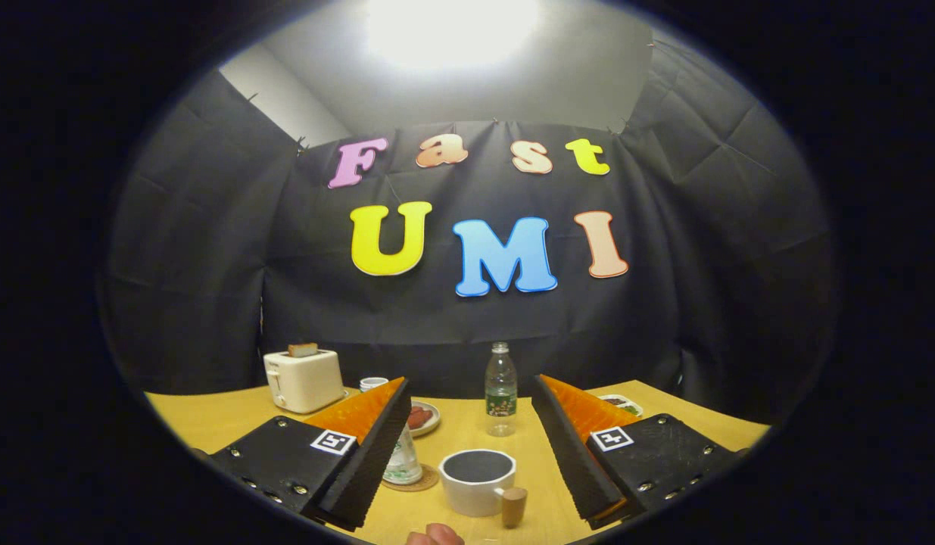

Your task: Take the bottle from table, then pour the juice into the cup, finally place the bottle on the coaster

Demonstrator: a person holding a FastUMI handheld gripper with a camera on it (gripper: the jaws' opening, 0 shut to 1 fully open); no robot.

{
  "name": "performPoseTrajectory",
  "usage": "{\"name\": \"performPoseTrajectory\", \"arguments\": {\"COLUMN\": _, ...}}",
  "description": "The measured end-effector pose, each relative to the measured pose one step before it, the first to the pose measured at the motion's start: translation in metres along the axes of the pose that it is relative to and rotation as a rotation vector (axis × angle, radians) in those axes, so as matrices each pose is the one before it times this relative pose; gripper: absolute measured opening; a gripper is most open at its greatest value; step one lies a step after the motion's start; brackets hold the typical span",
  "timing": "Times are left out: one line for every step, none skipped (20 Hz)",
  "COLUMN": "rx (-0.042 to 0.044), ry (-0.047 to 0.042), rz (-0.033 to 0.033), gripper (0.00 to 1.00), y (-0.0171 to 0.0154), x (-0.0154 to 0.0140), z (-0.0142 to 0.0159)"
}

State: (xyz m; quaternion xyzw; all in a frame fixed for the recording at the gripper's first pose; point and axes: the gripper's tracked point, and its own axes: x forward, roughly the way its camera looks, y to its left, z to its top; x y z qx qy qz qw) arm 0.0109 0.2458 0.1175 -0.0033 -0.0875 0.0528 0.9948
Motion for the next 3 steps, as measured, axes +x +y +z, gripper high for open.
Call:
{"name": "performPoseTrajectory", "arguments": {"rx": -0.00889, "ry": 0.01305, "rz": -0.01802, "gripper": 0.97, "y": -0.01017, "x": 0.00191, "z": -0.00307}}
{"name": "performPoseTrajectory", "arguments": {"rx": -0.01173, "ry": 0.01252, "rz": -0.02303, "gripper": 0.97, "y": -0.01370, "x": 0.00186, "z": -0.00388}}
{"name": "performPoseTrajectory", "arguments": {"rx": -0.01773, "ry": 0.00626, "rz": -0.03142, "gripper": 0.97, "y": -0.01634, "x": -0.00034, "z": -0.00300}}
